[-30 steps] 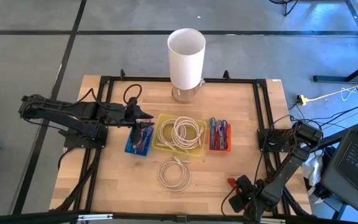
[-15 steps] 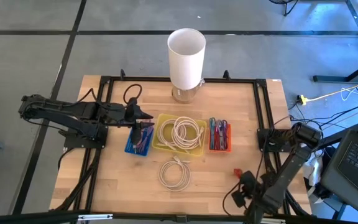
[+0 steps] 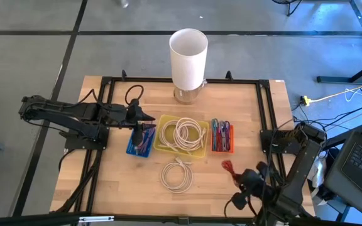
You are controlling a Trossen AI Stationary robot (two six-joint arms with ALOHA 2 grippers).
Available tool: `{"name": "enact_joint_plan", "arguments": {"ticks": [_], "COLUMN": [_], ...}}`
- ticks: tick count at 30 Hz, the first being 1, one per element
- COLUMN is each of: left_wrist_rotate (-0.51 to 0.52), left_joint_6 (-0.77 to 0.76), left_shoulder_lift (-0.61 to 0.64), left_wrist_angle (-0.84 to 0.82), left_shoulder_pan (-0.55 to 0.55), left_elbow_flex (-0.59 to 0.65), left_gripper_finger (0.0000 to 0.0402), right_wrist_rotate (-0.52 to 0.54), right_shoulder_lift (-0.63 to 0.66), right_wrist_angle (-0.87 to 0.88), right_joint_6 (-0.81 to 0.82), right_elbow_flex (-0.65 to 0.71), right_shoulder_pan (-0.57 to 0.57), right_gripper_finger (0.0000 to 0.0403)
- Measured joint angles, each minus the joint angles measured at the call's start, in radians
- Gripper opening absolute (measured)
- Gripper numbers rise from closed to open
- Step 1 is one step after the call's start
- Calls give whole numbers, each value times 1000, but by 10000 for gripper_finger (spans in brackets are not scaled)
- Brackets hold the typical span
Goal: Pick & Place USB Port
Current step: Put the orange USB cable into the blue bin
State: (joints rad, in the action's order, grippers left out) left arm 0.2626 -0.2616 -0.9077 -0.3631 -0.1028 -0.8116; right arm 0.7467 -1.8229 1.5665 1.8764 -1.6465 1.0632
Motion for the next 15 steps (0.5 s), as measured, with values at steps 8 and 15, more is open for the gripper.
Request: {"name": "enact_joint_plan", "arguments": {"ticks": [8, 15], "left_wrist_rotate": [4, 4], "left_joint_6": [-17, -16], "left_shoulder_lift": [0, -31], "left_wrist_angle": [6, 96], "left_shoulder_pan": [0, 0], "left_elbow_flex": [0, 0], "left_gripper_finger": [127, 127], "right_wrist_rotate": [263, 353], "right_shoulder_lift": [0, 0], "right_wrist_angle": [-4, -87], "right_joint_6": [-218, -494], "right_elbow_flex": [-5, -5], "right_shoulder_pan": [-106, -261], "right_gripper_finger": [24, 24]}}
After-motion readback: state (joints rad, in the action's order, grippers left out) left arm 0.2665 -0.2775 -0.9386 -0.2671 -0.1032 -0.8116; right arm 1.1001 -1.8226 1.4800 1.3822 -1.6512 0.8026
